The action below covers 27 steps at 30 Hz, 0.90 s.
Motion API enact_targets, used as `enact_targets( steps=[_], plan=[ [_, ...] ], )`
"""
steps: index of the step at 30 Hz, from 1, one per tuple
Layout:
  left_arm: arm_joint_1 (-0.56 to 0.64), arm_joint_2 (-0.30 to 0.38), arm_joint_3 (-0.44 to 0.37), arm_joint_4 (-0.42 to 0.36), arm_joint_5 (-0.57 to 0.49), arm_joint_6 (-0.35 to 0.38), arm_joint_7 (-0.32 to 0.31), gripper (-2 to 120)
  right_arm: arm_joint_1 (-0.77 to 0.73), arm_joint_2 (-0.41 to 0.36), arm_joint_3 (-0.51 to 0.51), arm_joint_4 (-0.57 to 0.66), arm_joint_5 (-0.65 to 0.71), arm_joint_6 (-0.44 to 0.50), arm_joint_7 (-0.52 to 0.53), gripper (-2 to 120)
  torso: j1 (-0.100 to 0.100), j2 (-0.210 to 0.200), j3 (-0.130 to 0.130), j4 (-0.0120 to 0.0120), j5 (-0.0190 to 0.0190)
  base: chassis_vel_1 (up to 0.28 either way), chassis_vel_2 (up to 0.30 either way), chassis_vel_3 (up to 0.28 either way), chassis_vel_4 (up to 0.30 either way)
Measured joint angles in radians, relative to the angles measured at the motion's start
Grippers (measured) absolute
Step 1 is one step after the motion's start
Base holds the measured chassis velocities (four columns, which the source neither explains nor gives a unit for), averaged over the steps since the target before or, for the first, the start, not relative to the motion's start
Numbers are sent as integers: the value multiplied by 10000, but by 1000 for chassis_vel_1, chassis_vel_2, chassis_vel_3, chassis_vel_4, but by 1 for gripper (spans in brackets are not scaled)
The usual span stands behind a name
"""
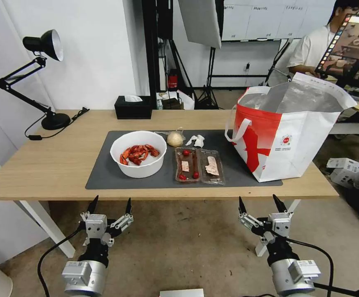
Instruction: Pick up the trash from the table and place it into the takeout bag.
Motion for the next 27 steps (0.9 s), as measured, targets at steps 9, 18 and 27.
enact_targets(
  steps=[9, 18, 27],
  plan=[
    [0, 0, 0, 0, 0, 0, 0, 100, 0, 0, 0, 0, 0, 0, 0, 100, 0, 0, 0, 0, 0, 0, 0, 0, 0],
    [-206, -164, -31, -72, -366, 860, -355, 100, 411, -647, 111, -69, 624, -881, -109, 100, -1, 0, 0, 0, 1, 0, 0, 0, 0],
    [-514, -418, -89, -208, -898, 2132, -880, 100, 832, -1346, 212, -139, 1138, -1581, -219, 100, 1, 0, 1, 5, 1, 0, 0, 0, 0]
  ],
)
